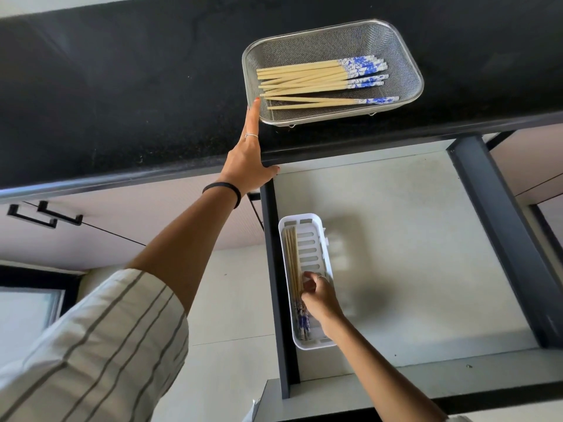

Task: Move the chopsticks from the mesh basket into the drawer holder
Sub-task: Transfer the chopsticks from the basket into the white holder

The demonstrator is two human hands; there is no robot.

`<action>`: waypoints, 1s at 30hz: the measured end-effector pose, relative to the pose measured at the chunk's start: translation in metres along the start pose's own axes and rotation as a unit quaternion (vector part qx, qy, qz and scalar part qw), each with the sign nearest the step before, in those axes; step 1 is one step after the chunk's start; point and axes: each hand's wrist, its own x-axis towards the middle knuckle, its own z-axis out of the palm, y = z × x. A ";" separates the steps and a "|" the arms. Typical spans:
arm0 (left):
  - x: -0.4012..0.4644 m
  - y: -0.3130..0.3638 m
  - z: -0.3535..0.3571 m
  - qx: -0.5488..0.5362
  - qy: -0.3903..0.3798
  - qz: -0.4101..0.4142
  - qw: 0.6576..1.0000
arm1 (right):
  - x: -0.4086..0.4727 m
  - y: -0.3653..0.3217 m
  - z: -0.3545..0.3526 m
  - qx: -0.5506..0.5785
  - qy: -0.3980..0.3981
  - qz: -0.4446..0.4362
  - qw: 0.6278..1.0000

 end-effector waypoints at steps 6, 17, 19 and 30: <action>0.000 0.001 0.000 -0.001 -0.001 0.002 1.000 | 0.003 -0.007 0.004 -0.026 -0.008 0.001 1.000; 0.000 -0.001 0.000 0.001 -0.002 0.009 1.000 | 0.001 0.000 0.005 -0.145 -0.001 -0.094 0.985; 0.000 -0.001 -0.001 0.000 -0.003 0.010 1.000 | 0.000 0.000 0.005 -0.159 0.002 -0.105 0.982; 0.000 0.000 -0.001 -0.007 -0.010 0.007 1.000 | -0.003 -0.004 0.000 -0.157 -0.017 -0.101 0.982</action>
